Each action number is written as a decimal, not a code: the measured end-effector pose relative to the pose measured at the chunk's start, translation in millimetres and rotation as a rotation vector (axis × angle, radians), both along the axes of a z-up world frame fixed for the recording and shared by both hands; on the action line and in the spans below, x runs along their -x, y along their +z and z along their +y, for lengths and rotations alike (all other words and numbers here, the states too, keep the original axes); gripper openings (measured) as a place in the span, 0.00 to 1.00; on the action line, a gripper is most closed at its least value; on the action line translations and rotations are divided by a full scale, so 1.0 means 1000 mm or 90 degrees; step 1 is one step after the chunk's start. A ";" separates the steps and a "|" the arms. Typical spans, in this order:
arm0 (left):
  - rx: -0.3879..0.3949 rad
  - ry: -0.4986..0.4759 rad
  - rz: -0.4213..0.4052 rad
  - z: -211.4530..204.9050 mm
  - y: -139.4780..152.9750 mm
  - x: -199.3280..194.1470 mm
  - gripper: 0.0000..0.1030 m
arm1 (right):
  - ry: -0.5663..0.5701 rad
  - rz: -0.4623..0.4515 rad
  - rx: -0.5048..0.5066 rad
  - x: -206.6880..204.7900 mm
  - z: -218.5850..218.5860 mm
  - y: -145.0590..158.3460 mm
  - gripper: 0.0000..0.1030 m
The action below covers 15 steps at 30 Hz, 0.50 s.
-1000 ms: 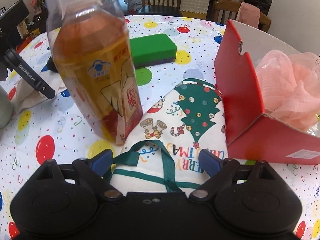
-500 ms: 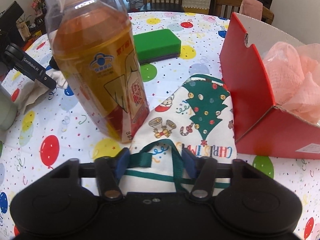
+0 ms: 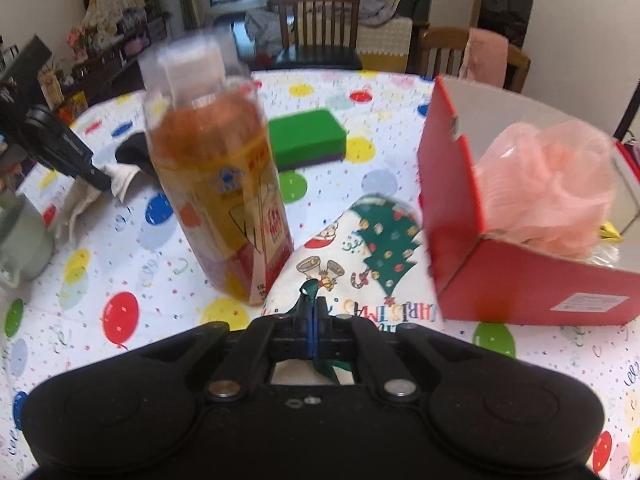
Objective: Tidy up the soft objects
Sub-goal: 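Lift the white cloth with left tool while right tool lifts the Christmas bag toward the box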
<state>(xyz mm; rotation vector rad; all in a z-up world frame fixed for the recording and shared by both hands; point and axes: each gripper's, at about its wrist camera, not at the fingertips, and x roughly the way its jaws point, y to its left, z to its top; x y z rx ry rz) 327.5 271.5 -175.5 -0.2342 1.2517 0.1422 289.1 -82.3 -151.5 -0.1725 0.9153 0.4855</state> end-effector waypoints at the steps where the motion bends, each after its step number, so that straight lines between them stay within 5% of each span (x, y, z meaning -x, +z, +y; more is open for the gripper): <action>1: 0.007 0.007 -0.007 0.002 0.003 0.002 0.14 | -0.003 -0.006 -0.006 0.003 -0.003 0.005 0.00; 15: 0.080 0.030 -0.095 -0.001 0.067 0.046 0.14 | -0.035 -0.091 -0.078 0.021 -0.052 0.076 0.00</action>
